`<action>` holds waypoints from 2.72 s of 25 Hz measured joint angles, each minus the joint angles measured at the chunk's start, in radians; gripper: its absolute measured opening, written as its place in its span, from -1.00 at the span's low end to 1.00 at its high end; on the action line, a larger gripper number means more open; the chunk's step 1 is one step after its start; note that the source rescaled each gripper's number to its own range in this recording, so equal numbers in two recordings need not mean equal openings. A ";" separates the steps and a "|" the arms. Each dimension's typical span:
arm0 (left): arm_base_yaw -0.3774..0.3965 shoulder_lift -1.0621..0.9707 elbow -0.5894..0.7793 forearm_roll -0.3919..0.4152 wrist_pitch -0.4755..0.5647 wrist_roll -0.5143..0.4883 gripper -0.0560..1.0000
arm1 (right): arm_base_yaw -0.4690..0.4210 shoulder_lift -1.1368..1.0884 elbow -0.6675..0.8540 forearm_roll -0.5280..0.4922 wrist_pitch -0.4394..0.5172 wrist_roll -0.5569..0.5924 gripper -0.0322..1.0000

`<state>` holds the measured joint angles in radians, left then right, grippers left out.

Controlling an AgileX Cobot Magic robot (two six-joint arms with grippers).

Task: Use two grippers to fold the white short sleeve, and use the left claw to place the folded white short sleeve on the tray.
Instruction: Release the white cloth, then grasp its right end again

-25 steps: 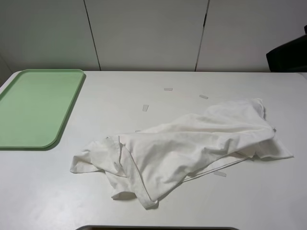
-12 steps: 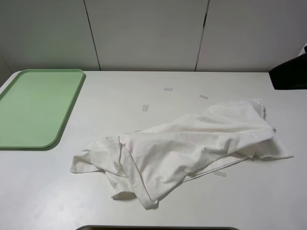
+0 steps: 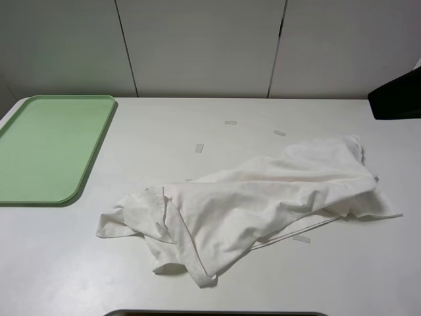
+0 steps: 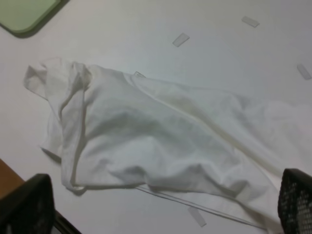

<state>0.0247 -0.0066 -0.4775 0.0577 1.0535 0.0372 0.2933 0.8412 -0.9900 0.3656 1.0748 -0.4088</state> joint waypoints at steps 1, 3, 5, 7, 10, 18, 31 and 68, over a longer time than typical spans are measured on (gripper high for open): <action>0.000 0.000 0.000 0.000 0.000 -0.010 0.99 | 0.000 0.000 0.000 0.000 0.000 0.016 1.00; 0.000 0.000 0.000 0.000 0.000 -0.015 1.00 | 0.000 0.000 0.000 0.000 0.000 0.047 1.00; 0.000 0.000 0.000 0.000 0.000 -0.015 1.00 | 0.000 0.000 0.000 0.000 0.000 0.074 1.00; 0.000 0.000 0.000 0.000 0.000 -0.015 1.00 | 0.000 0.000 0.000 0.000 0.000 0.089 1.00; 0.000 0.000 0.000 0.000 0.000 -0.015 1.00 | 0.000 0.006 0.000 0.000 0.000 0.126 1.00; 0.000 0.000 0.000 0.000 0.000 -0.016 1.00 | 0.000 0.098 0.000 -0.011 -0.001 0.151 1.00; 0.000 0.000 0.000 0.000 0.000 -0.017 1.00 | 0.000 0.331 0.000 -0.065 -0.024 0.158 1.00; 0.000 0.000 0.000 0.000 0.001 -0.019 1.00 | -0.462 1.009 -0.123 -0.183 -0.407 -0.029 1.00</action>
<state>0.0247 -0.0066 -0.4771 0.0577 1.0542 0.0182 -0.1684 1.8499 -1.1135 0.1824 0.6675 -0.4376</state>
